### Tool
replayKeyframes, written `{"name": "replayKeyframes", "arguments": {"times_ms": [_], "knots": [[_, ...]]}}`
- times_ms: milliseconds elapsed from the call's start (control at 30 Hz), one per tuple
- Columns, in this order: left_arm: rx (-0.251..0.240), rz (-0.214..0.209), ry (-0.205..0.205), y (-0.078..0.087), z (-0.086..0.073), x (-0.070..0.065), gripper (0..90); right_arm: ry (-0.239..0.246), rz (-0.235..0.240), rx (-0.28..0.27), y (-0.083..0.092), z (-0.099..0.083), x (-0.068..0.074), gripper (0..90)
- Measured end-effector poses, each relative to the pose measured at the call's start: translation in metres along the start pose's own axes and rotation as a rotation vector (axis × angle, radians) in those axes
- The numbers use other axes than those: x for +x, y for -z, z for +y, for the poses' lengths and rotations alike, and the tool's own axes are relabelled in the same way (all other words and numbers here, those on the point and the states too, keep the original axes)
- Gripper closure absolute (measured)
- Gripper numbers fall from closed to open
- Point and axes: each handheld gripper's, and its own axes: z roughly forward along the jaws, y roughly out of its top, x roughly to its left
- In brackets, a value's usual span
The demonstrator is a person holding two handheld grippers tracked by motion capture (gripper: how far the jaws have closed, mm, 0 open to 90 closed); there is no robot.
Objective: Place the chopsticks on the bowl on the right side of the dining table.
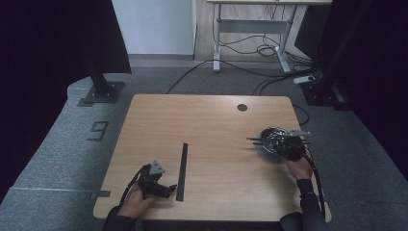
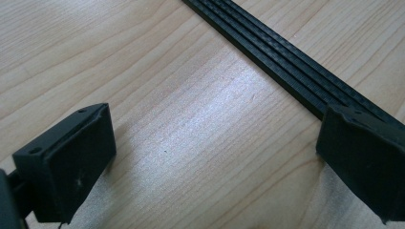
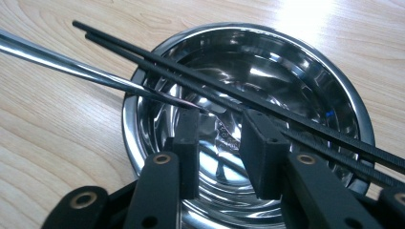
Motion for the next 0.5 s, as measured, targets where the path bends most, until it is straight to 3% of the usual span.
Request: {"name": "replayKeyframes", "arguments": {"times_ms": [500], "knots": [[0.000,0.000,0.001,0.0000,0.0000,0.0000,0.0,-0.002,-0.023,0.007,-0.0016,-0.0021,-0.0044,61.8]]}}
